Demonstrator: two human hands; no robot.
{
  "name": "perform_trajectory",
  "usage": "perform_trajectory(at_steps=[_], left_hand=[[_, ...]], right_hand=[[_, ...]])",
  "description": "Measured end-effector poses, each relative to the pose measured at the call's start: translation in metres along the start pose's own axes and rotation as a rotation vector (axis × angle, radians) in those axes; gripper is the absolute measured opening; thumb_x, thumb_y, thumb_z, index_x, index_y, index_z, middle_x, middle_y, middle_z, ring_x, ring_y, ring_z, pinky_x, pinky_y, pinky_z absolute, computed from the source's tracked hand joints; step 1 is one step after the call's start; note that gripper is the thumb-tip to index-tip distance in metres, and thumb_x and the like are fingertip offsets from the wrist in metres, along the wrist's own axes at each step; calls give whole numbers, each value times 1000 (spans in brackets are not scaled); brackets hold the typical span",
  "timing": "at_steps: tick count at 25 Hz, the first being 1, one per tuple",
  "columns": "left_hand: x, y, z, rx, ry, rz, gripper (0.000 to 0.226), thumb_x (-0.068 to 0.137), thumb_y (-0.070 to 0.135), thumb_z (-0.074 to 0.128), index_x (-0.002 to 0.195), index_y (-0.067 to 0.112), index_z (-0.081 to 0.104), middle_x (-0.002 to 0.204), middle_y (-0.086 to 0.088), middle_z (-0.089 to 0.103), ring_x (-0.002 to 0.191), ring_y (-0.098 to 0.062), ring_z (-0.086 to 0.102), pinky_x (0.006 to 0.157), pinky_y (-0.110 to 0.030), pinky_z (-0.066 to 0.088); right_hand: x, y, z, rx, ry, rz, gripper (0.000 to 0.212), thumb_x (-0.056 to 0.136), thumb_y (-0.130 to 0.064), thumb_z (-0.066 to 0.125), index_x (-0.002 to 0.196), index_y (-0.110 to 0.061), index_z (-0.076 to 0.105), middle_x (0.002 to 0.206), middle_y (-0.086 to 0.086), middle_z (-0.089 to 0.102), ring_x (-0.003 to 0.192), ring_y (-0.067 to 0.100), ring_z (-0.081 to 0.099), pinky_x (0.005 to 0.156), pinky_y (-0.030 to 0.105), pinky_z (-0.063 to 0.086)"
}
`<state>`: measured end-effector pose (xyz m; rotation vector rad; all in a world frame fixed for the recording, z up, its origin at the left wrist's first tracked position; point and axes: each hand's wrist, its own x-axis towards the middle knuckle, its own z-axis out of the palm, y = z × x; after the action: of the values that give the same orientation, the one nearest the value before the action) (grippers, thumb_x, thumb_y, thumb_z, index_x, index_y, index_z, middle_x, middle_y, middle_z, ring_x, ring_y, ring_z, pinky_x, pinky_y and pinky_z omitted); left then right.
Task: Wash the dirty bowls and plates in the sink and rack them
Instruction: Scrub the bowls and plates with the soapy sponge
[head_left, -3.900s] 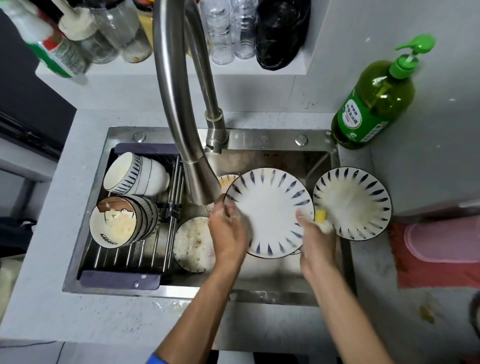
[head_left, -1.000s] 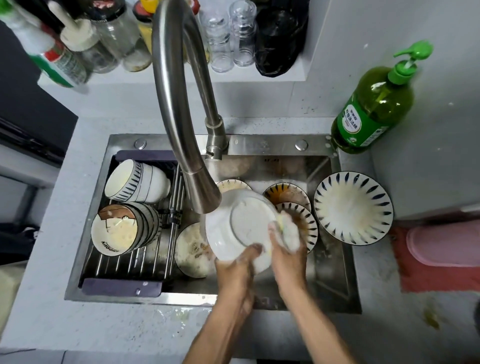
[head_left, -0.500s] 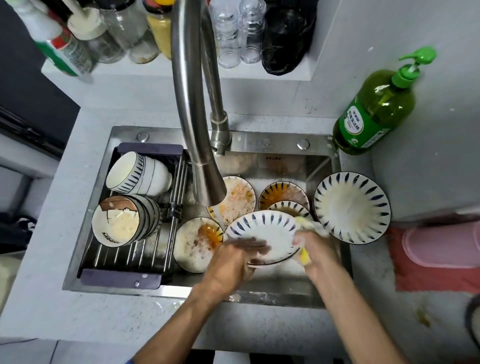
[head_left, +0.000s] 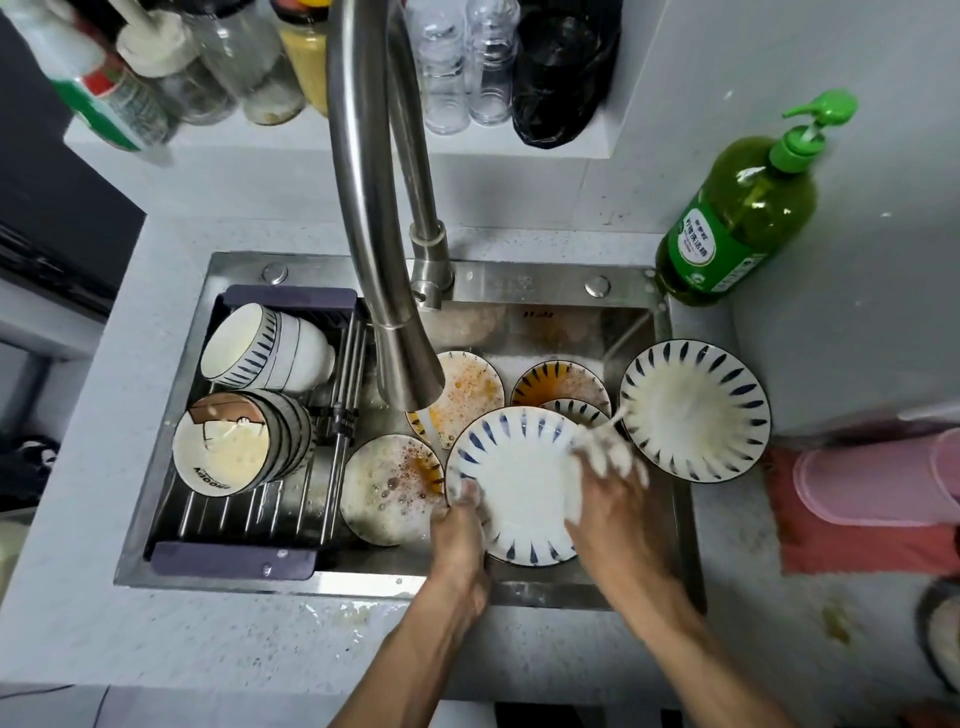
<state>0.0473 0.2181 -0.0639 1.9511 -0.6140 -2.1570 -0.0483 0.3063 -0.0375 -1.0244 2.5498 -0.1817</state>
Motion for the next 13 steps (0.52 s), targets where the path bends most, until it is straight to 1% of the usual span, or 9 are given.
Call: perform_trajectory(at_steps=[1,3,5,6,7,8,10,11,13], left_hand=[[-5,0,6,79,28,42,21,101,32,53,113,14,56,110,-12,70,100,-28,67,89,-46,56],[-11,0,16,164,37,128,34,97,39,56,121,15,57,117,-10,68,106,-27,65,98,-48,51],[-7,8,18,100,43,196,33,97,35,56,123,15,60,114,-8,69,105,-25,65,98,-45,50],[-3,14,18,75,41,217,28,98,32,55,118,14,63,109,-7,71,102,-24,65,96,-42,50],[0,19,19,86,35,242,29,98,31,54,117,13,65,108,-8,72,101,-24,67,95,-41,52],[2,21,18,106,11,249,31,98,31,52,117,12,66,109,-10,73,101,-25,69,94,-40,53],[-6,18,21,100,-49,245,30,101,23,45,113,10,69,109,-12,74,101,-26,70,88,-38,56],[-8,18,21,95,-41,245,29,101,20,44,110,9,69,107,-13,74,101,-28,70,85,-38,55],[-9,22,20,40,17,224,24,100,17,47,108,9,68,108,-12,73,102,-29,67,87,-39,53]], right_hand=[[5,-6,8,52,0,-112,67,67,-16,87,128,-13,60,136,10,56,131,29,50,110,38,38],[21,-10,13,148,-39,-115,57,81,-31,76,132,-15,58,144,9,50,137,28,43,115,31,31],[23,-11,9,89,-160,-82,76,94,-58,44,155,-21,18,165,8,2,151,27,-3,123,44,5],[18,-11,10,62,-213,-99,77,97,-55,33,155,-23,-7,161,4,-25,147,24,-25,121,50,-9],[13,-16,8,89,-253,-144,75,99,-43,30,152,-25,-21,155,1,-38,142,20,-36,119,51,-15],[9,-24,6,143,-266,-217,75,98,-30,31,153,-24,-20,154,1,-39,141,17,-38,120,49,-14],[13,-33,4,291,-194,-315,73,93,-12,37,157,-19,3,160,0,-26,145,14,-29,122,42,-7],[16,-30,6,292,-179,-357,72,92,-7,41,157,-18,12,162,-1,-19,147,13,-24,123,39,-5],[11,-13,5,165,-167,-414,78,89,-5,48,157,-20,12,162,-2,-15,148,14,-22,123,37,-3]])
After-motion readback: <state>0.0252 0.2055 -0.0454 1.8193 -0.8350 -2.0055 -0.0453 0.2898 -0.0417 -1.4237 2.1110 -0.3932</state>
